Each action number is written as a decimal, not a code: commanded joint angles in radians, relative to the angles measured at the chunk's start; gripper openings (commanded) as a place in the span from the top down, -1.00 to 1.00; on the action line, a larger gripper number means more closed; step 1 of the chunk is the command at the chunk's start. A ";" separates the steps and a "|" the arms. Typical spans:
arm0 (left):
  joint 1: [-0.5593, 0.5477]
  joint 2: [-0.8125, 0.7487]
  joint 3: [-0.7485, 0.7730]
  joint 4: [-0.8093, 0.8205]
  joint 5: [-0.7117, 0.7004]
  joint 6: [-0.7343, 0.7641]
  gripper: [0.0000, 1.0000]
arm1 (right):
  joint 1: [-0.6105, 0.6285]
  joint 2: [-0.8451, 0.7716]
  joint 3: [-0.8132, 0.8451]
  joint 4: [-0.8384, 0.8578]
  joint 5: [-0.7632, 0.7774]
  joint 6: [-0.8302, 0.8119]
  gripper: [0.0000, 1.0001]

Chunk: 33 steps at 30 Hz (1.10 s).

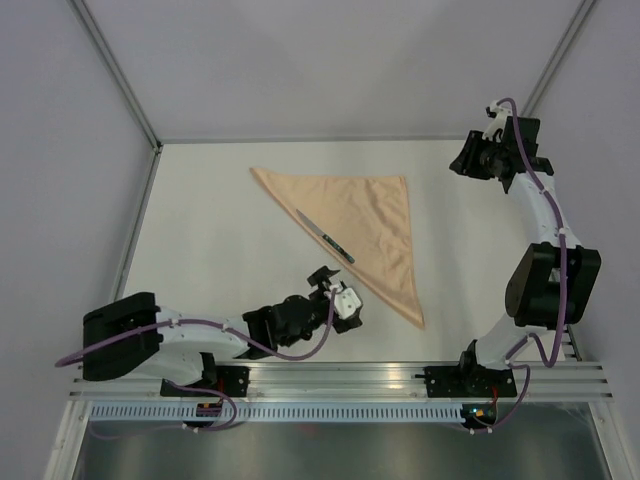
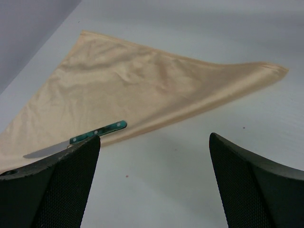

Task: Fold the napkin, place the utensils inside, and roll it up
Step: Fold the napkin

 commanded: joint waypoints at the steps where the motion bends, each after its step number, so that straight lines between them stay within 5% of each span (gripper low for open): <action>1: -0.084 0.131 0.001 0.359 0.049 0.186 -0.99 | -0.029 -0.066 -0.045 0.028 -0.053 0.045 0.14; 15: -0.217 0.619 0.220 0.560 0.107 0.412 -0.92 | -0.086 -0.077 -0.079 0.066 -0.073 0.054 0.19; 33: -0.219 0.817 0.386 0.451 0.206 0.439 -0.50 | -0.089 -0.060 -0.084 0.088 -0.078 0.069 0.28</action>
